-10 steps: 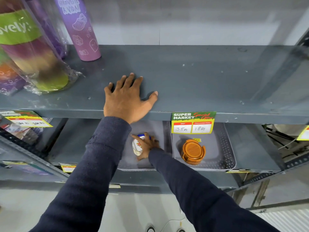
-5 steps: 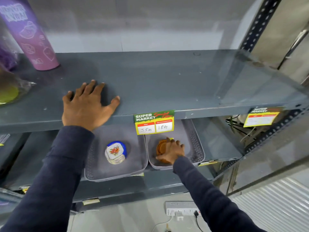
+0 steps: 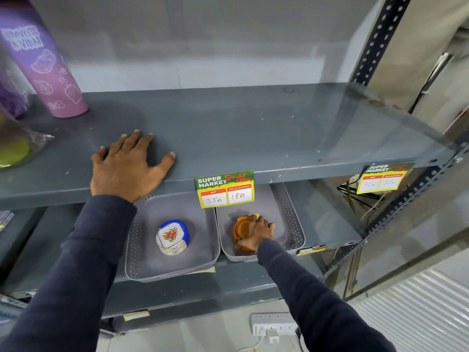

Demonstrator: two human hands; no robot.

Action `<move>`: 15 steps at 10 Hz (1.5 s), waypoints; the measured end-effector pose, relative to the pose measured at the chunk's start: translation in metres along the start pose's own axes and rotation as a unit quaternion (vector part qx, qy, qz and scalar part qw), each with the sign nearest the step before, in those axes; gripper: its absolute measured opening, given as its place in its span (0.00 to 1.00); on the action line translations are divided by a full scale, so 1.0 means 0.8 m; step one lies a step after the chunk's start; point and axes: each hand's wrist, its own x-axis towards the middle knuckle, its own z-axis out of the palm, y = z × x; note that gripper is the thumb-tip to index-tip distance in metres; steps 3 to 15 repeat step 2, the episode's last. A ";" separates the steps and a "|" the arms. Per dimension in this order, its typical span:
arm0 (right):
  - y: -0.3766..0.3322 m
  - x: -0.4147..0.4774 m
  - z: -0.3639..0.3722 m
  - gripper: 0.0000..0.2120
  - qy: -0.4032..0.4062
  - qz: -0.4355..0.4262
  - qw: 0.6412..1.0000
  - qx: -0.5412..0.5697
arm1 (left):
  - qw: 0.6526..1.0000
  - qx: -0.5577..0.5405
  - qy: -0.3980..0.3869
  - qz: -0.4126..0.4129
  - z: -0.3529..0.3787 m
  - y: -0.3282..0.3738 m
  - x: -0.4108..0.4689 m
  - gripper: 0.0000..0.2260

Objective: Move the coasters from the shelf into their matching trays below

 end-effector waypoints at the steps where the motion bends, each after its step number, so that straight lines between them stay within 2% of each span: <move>1: -0.003 -0.028 -0.016 0.50 -0.004 -0.016 1.000 0.014 | 1.000 0.001 -0.005 -0.005 -0.005 0.006 -0.004 0.35; 2: 0.001 -0.048 -0.026 0.49 0.025 -0.029 0.997 0.064 | 0.999 -0.023 0.022 -0.004 -0.007 0.005 -0.008 0.30; 15: 0.001 -0.048 -0.026 0.49 0.025 -0.029 0.997 0.064 | 0.999 -0.023 0.022 -0.004 -0.007 0.005 -0.008 0.30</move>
